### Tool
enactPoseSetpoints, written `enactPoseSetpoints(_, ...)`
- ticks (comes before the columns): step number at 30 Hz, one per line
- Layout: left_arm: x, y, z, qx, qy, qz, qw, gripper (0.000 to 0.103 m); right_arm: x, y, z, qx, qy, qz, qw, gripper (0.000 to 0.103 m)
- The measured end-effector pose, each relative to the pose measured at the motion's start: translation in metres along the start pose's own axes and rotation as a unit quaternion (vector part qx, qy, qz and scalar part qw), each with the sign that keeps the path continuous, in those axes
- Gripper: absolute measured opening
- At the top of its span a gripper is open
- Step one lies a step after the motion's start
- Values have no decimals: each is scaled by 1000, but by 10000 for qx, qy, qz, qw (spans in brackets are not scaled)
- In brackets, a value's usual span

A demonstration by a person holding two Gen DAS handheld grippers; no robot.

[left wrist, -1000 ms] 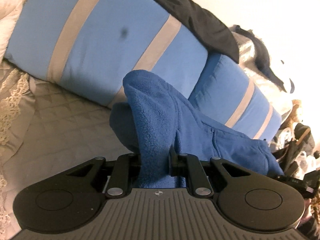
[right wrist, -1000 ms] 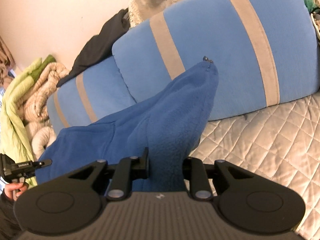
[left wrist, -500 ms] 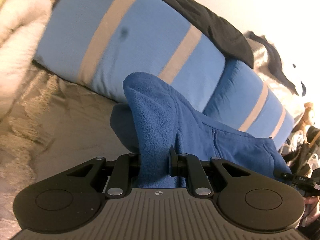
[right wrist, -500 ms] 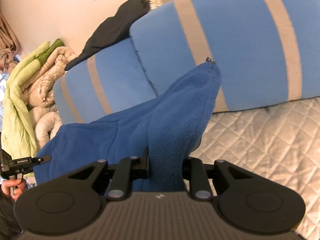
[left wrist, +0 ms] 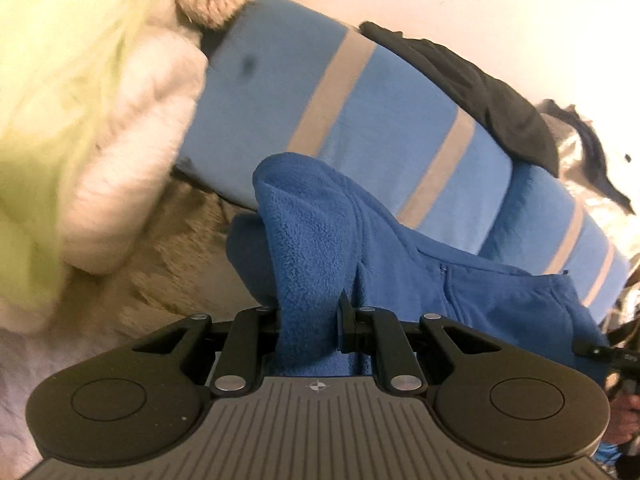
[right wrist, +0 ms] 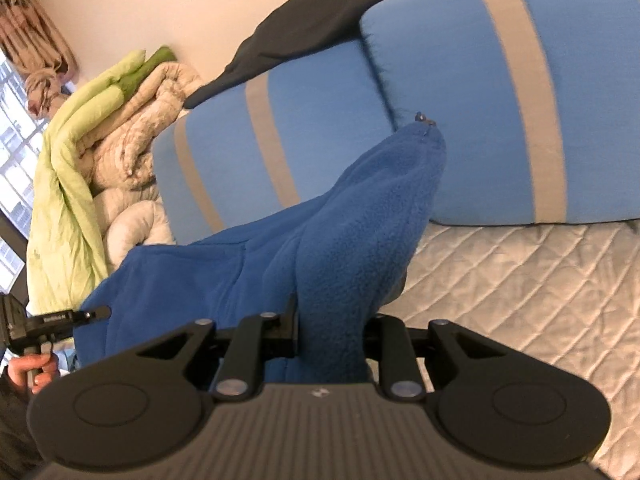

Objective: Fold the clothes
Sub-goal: 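Pinch the hoodie edge with both grippers and lift it up, then lower the hoodie onto the bed and open both grippers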

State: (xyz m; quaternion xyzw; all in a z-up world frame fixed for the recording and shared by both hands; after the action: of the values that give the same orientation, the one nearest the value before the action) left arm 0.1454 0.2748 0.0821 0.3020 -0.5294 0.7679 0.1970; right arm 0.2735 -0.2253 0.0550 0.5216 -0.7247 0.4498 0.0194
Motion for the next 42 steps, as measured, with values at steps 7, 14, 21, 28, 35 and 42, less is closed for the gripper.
enactPoseSetpoints(7,-16,-15,-9,-1011,-978,562,9885,37,-43,9,-40,491,552,-176,9971,50)
enactPoseSetpoints(14,-87,12,-19,-2547,-3416,563,9029,74,-74,33,-53,1752,2161,-137,9604,103)
enactPoseSetpoints(21,-79,22,-37,-1437,-2401,706,9574,75,-50,57,-28,1993,1931,-270,9603,103)
enactPoseSetpoints(28,-74,42,-23,-1371,-1657,646,9745,75,-21,79,6,1946,1987,-281,9601,103)
enactPoseSetpoints(35,-64,60,5,-1802,-992,290,9782,79,15,92,41,1760,2285,-365,9568,103)
enactPoseSetpoints(42,-45,64,9,-2701,-1145,47,9560,79,41,103,59,2057,3165,-472,9248,103)
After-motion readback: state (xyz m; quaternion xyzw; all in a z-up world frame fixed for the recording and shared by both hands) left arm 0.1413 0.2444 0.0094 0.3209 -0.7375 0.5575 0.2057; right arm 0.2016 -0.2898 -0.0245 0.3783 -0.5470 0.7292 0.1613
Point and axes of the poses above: each gripper's, at about its wrist camera, not at the fingertips, and x roughly against the way its jaws point, z to its right, y to its underside, the point moved 4 cm from there along -x, roughly the way its jaws point, and after that the axes turned 5 degrees about -y, right-handed, at the moved point
